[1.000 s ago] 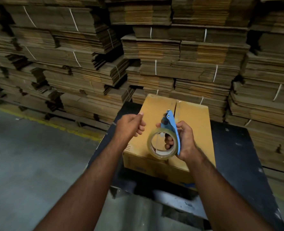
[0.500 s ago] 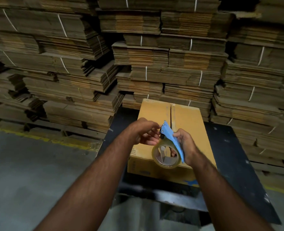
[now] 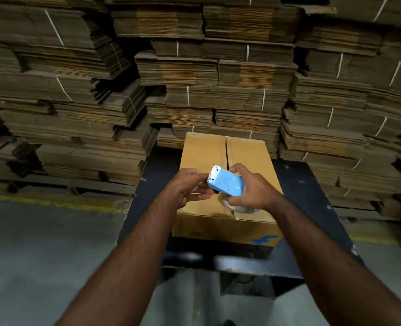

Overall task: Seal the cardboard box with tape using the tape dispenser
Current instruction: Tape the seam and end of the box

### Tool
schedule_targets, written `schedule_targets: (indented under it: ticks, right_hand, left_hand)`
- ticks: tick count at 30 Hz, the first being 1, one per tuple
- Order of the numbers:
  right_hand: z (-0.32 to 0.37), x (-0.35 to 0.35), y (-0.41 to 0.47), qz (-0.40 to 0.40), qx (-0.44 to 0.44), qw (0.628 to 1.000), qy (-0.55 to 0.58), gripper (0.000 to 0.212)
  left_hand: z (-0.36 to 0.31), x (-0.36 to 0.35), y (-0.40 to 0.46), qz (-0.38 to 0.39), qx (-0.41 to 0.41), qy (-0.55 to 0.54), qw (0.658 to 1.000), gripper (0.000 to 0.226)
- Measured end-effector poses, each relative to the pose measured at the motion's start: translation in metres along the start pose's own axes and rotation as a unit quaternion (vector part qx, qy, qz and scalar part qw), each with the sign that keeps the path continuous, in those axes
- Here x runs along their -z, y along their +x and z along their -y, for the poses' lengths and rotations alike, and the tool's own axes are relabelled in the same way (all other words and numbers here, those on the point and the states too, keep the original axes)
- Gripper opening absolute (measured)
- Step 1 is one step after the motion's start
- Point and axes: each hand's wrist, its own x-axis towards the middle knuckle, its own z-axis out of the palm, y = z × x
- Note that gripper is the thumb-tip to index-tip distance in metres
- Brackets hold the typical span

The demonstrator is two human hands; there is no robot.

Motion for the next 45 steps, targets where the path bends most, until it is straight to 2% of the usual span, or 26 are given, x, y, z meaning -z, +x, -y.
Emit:
schedule_targets:
  ticks: [3, 7, 9, 15, 18, 22, 25, 30, 36, 39, 42, 45]
  right_hand:
    - [0.0, 0.009, 0.002, -0.007, 0.03, 0.998, -0.054, 0.07]
    - [-0.009, 0.023, 0.002, -0.014, 0.062, 0.991, -0.117, 0.064]
    - [-0.014, 0.029, 0.001, -0.021, 0.081, 0.989, -0.124, 0.061]
    - [-0.03, 0.036, -0.001, -0.025, 0.102, 0.987, -0.126, 0.062]
    - [-0.039, 0.039, -0.002, -0.037, 0.115, 0.985, -0.123, 0.062]
    - [-0.046, 0.049, -0.001, -0.059, 0.154, 0.973, -0.158, 0.061]
    - [-0.047, 0.056, 0.002, -0.07, 0.174, 0.965, -0.183, 0.061]
    - [-0.049, 0.059, 0.008, -0.057, 0.198, 0.958, -0.201, 0.064]
    - [-0.049, 0.05, 0.019, -0.042, 0.213, 0.957, -0.191, 0.068]
    - [-0.047, 0.043, 0.026, -0.034, 0.226, 0.954, -0.197, 0.069]
    - [-0.04, 0.034, 0.032, -0.028, 0.237, 0.954, -0.179, 0.07]
    - [-0.037, 0.03, 0.034, -0.004, 0.236, 0.966, -0.109, 0.069]
  left_hand:
    - [0.004, -0.001, 0.001, -0.005, -0.038, -0.027, 0.999, 0.013]
    - [-0.001, -0.004, 0.003, -0.096, -0.154, 0.05, 0.982, 0.014]
    - [0.0, -0.008, 0.003, -0.127, -0.182, 0.054, 0.974, 0.015]
    - [0.009, -0.031, -0.001, -0.187, -0.19, 0.024, 0.964, 0.013]
    - [0.012, -0.041, -0.005, -0.172, -0.152, -0.023, 0.973, 0.014]
    - [0.005, -0.041, -0.008, -0.12, -0.067, -0.124, 0.983, 0.05]
    - [-0.005, -0.045, -0.013, -0.099, -0.018, -0.111, 0.989, 0.04]
    - [-0.009, -0.042, -0.012, -0.109, 0.038, -0.039, 0.992, 0.026]
    - [-0.007, -0.04, -0.014, -0.168, 0.008, -0.029, 0.985, 0.012]
    - [-0.004, -0.033, -0.016, -0.197, -0.055, 0.017, 0.979, 0.013]
    - [-0.002, -0.031, -0.016, -0.251, -0.128, 0.062, 0.958, 0.015]
    - [0.001, -0.016, -0.022, -0.311, -0.146, 0.067, 0.937, 0.015]
